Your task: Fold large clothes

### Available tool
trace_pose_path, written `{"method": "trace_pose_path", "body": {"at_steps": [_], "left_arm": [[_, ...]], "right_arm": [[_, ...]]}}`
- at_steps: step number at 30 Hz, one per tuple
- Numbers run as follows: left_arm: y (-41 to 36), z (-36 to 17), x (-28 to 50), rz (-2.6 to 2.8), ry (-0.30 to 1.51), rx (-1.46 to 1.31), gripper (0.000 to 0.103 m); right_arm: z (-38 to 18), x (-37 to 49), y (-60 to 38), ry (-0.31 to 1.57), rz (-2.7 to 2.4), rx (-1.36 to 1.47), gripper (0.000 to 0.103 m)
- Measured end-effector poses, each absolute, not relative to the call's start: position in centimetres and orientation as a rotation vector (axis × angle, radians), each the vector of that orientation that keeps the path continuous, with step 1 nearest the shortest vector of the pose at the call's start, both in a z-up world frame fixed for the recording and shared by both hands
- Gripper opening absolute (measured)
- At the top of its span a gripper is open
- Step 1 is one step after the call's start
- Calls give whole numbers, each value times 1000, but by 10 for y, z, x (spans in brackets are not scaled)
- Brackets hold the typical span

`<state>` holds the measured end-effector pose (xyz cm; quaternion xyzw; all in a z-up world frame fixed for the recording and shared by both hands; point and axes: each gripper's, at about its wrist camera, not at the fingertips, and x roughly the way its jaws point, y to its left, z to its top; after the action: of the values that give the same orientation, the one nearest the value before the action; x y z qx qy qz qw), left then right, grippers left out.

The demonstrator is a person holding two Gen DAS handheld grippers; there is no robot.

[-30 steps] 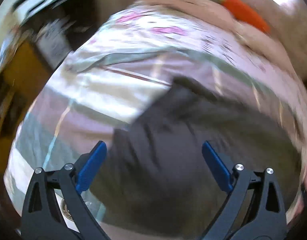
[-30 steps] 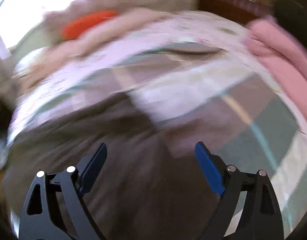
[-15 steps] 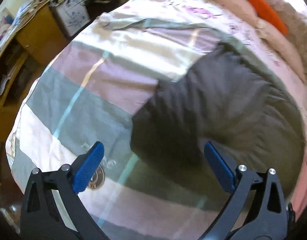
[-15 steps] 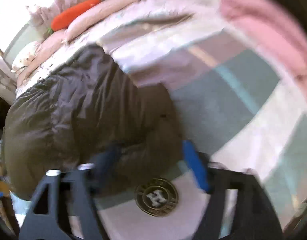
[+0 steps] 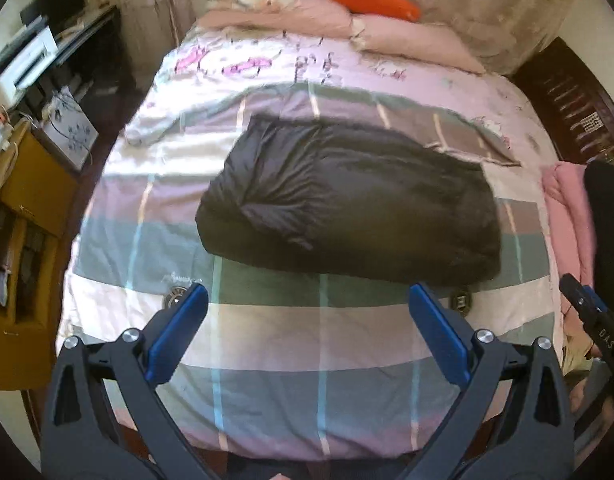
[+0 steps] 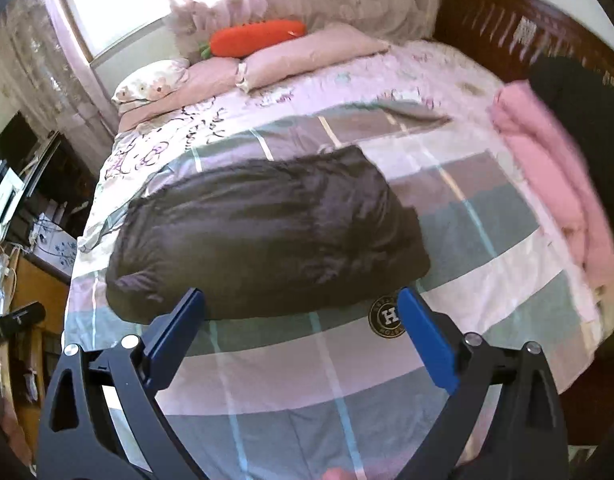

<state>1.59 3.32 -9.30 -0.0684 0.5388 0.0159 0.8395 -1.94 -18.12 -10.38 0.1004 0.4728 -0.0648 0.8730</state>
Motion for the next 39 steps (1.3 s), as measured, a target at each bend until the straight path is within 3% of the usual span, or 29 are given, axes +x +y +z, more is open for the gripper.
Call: {"method": "trace_pose_path", "body": {"at_steps": [5, 14, 39], "left_arm": [[3, -31, 11, -7, 1142, -99, 101], [-20, 56, -12, -6, 1027, -82, 101], [-25, 91, -17, 19, 986, -3, 101]], "right_arm": [[-33, -18, -147, 1034, -195, 97, 100], [39, -30, -122, 1020, -211, 58, 102], [79, -37, -104, 973, -219, 23, 102]]}}
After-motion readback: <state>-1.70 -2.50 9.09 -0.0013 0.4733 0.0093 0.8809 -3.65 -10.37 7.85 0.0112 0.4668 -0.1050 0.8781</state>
